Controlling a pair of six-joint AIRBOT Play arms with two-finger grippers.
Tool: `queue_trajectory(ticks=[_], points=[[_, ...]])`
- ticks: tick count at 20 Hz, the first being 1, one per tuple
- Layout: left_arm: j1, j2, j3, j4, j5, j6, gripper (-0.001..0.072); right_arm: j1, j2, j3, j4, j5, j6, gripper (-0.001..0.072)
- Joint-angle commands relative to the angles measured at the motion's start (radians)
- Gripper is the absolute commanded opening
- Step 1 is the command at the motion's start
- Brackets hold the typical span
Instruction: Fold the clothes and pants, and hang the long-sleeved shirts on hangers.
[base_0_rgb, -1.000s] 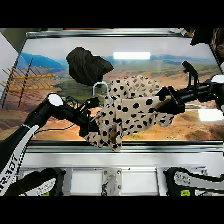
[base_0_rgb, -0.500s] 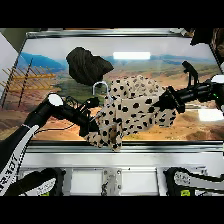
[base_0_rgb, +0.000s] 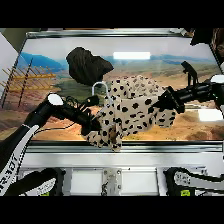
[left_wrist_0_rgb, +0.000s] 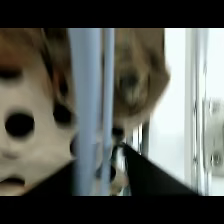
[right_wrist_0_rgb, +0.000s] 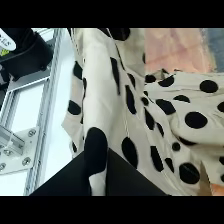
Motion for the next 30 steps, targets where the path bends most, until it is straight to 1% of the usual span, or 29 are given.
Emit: queue_trajectory(ticks=[1,2,5,8,11,16,18,22,24,27,30], points=[[0.003,-0.001,-0.001,0.042,0.002,-0.105,0.0403,-0.003,0.000,0.001,0.002,-0.006,-0.001,0.0014],[0.003,-0.001,-0.001,0.043,0.004,-0.140,0.0403,-0.003,0.000,0.001,0.002,-0.007,-0.001,0.0014],[0.003,-0.001,-0.001,0.043,0.002,-0.186,0.0403,-0.007,0.000,0.001,0.011,-0.007,-0.001,0.0013],[0.006,-0.001,-0.001,0.043,-0.008,-0.225,0.0403,-0.008,0.000,0.001,0.089,-0.008,-0.001,0.0012],[0.051,-0.001,-0.001,0.040,-0.014,-0.334,0.0403,-0.008,0.000,0.001,0.122,-0.040,-0.001,0.0011],[0.137,0.005,-0.001,0.031,-0.069,-0.380,0.0404,-0.006,0.000,0.001,0.121,-0.057,0.009,0.0011],[0.168,0.033,-0.001,0.031,-0.057,-0.399,0.0404,-0.006,0.000,0.001,0.121,-0.060,0.023,0.0011],[0.261,0.134,-0.001,0.033,0.029,-0.502,0.0403,-0.006,0.000,0.001,0.121,-0.079,0.023,0.0011],[0.306,0.183,-0.001,0.034,0.048,-0.575,0.0403,-0.006,0.000,0.001,0.122,-0.087,0.022,0.0011],[0.381,0.260,-0.003,0.043,0.080,-0.755,0.0401,-0.007,0.008,0.001,0.126,-0.089,0.022,0.0011],[0.428,0.365,-0.062,0.043,0.128,-0.895,0.0401,-0.007,0.043,0.001,0.145,-0.129,0.022,0.0011]])
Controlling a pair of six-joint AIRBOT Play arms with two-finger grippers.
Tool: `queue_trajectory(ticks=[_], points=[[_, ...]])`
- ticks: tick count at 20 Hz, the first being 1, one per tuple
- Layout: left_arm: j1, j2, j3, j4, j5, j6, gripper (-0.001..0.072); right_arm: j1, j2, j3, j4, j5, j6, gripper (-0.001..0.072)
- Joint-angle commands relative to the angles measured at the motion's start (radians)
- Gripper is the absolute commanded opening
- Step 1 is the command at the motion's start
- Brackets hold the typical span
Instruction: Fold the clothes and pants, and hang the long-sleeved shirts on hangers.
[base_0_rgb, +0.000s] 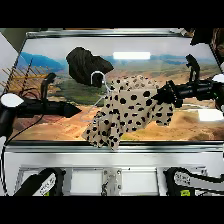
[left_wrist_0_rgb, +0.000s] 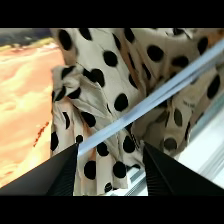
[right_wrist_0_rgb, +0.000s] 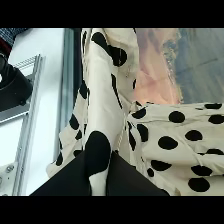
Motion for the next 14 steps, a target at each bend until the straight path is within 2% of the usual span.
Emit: queue_trajectory(ticks=[1,5,9,11,14], points=[[0.045,0.131,-0.090,0.004,0.085,-0.206,0.0401,0.001,0.040,0.001,0.029,-0.045,0.000,0.0011],[-0.064,0.274,-0.311,0.003,0.238,-0.418,0.0400,0.001,0.082,0.001,0.045,-0.060,0.001,0.0012],[-0.295,0.336,-0.457,-0.001,0.466,-0.655,0.0401,0.001,0.097,0.001,0.045,-0.061,0.011,0.0012],[-0.410,0.330,-0.497,-0.006,0.592,-0.773,0.0402,0.002,0.099,0.001,0.045,-0.068,0.035,0.0012],[-0.544,0.238,-0.494,-0.010,0.660,-0.889,0.0402,0.002,0.099,0.001,0.045,-0.068,0.035,0.0012]])
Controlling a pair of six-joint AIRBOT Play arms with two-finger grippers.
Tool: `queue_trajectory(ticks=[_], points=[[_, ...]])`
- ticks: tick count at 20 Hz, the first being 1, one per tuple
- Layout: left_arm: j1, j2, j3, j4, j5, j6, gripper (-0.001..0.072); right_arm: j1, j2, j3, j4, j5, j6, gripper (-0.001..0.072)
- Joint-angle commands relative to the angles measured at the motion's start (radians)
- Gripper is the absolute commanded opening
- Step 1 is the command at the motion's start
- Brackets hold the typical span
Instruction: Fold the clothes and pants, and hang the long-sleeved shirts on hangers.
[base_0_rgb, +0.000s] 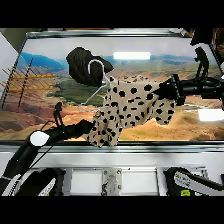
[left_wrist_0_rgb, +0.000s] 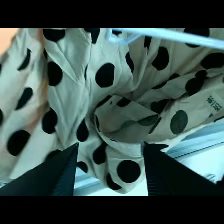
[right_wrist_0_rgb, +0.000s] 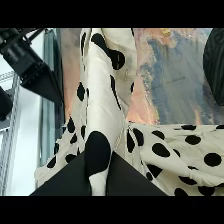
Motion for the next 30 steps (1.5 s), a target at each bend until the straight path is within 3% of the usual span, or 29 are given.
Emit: queue_trajectory(ticks=[1,8,9,10,17,20,26,27,28,29,30], points=[[-0.151,-0.088,-0.017,-0.013,0.129,-0.194,0.0403,0.001,0.003,0.001,0.001,-0.003,0.011,0.0012],[-0.170,-0.263,0.018,-0.246,0.103,-0.195,0.0419,0.002,0.004,0.001,0.001,0.001,0.026,0.0012],[-0.170,-0.257,0.005,-0.277,0.107,-0.196,0.0647,0.002,0.004,0.001,0.001,0.001,0.026,0.0012],[-0.170,-0.246,-0.009,-0.309,0.117,-0.196,0.0719,0.002,0.004,0.001,0.001,0.001,0.026,0.0012],[-0.170,-0.293,-0.026,-0.415,0.132,-0.182,0.0717,0.002,0.004,0.001,0.001,0.001,0.026,0.0013],[-0.170,-0.339,-0.024,-0.554,0.091,-0.033,0.0669,0.002,0.004,0.001,0.001,0.001,0.026,0.0013],[-0.170,-0.417,0.041,-0.573,0.008,0.029,0.0667,0.002,0.004,0.001,0.001,0.000,0.026,0.0013],[-0.170,-0.431,0.054,-0.572,-0.010,0.037,0.0648,0.002,0.004,0.001,0.001,0.000,0.026,0.0013],[-0.170,-0.443,0.065,-0.566,-0.024,0.042,0.0415,0.002,0.004,0.001,0.001,0.000,0.026,0.0014],[-0.170,-0.452,0.074,-0.566,-0.035,0.057,0.0253,0.002,0.004,0.001,0.001,0.000,0.026,0.0013],[-0.170,-0.454,0.077,-0.566,-0.043,0.067,0.0155,0.002,0.004,0.001,0.001,0.000,0.026,0.0013]])
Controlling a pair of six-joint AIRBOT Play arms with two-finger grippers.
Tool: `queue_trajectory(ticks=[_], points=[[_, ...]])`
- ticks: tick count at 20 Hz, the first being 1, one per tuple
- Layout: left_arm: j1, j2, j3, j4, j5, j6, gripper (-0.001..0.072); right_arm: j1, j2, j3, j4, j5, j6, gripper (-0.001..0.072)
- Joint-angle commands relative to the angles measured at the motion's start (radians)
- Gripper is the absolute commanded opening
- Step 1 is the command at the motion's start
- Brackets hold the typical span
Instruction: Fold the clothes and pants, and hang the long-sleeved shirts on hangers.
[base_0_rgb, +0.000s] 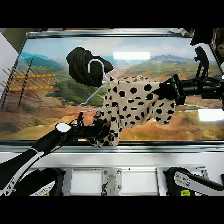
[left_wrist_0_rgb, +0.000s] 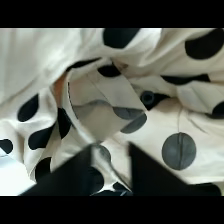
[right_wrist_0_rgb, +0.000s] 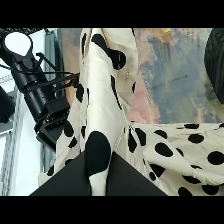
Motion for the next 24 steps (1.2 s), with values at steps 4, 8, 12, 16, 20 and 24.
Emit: queue_trajectory(ticks=[4,8,12,16,20,24], points=[[0.000,-0.019,0.024,-0.001,-0.063,0.066,0.0011,0.000,0.008,0.001,0.007,-0.005,0.001,0.0012],[0.049,0.068,0.024,0.130,-0.063,0.027,0.0011,-0.001,0.079,0.001,0.008,-0.100,0.045,0.0012],[0.216,0.180,0.024,0.328,-0.119,-0.054,0.0010,-0.002,0.139,0.001,0.008,-0.100,0.050,0.0011],[0.384,0.224,0.025,0.407,-0.183,-0.058,0.0010,0.001,0.153,0.001,0.012,-0.060,0.103,0.0011],[0.486,0.224,0.034,0.416,-0.194,-0.023,0.0010,0.003,0.154,0.001,0.011,-0.013,0.152,0.0011],[0.545,0.224,0.114,0.466,-0.213,-0.013,0.0010,0.003,0.154,0.001,0.007,0.001,0.180,0.0011]])
